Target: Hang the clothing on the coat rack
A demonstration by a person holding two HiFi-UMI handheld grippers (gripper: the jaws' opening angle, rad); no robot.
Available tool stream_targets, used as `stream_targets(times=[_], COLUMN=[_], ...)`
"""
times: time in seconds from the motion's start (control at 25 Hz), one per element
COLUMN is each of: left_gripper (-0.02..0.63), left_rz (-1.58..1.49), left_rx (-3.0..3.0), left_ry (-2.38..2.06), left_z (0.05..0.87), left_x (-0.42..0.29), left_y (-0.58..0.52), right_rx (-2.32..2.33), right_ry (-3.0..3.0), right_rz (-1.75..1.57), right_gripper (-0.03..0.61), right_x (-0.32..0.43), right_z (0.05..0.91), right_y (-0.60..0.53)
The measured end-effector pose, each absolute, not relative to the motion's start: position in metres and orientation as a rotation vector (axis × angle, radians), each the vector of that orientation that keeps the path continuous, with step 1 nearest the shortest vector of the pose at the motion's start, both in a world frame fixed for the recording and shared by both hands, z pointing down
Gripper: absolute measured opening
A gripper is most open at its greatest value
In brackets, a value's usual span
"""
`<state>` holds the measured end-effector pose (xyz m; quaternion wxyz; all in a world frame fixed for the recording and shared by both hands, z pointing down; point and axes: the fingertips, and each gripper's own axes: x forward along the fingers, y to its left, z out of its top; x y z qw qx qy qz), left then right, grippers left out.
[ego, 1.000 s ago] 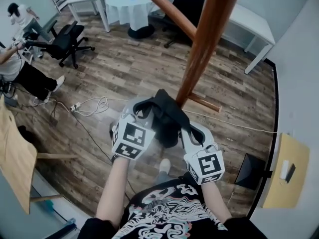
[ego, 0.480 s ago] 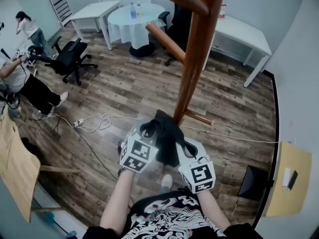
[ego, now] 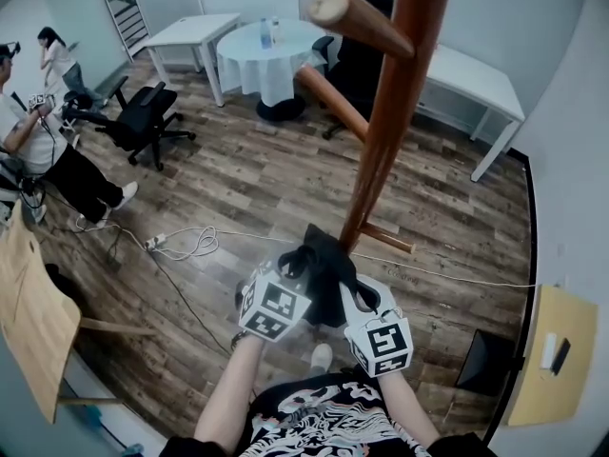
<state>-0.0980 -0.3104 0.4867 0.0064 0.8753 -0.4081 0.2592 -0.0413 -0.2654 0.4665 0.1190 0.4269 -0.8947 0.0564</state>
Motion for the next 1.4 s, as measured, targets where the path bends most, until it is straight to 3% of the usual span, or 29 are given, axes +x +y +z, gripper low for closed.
stream_targets(times=[0.44,1.4], left_gripper=[0.019,0.161], left_rz=[0.802,0.743], left_rx=[2.744,2.791], left_ry=[-1.206,-0.978], left_z=[0.492,0.490], left_x=[-0.090,-0.097], left_y=[-0.304,-0.273], right_rx=[1.248,1.358], right_ry=[-2.597,-2.568], right_rz=[0.187,0.240], right_gripper=[0.029,0.115], right_x=[-0.040,-0.045], right_z=[0.468,0.457], right_y=[-0.261,-0.246])
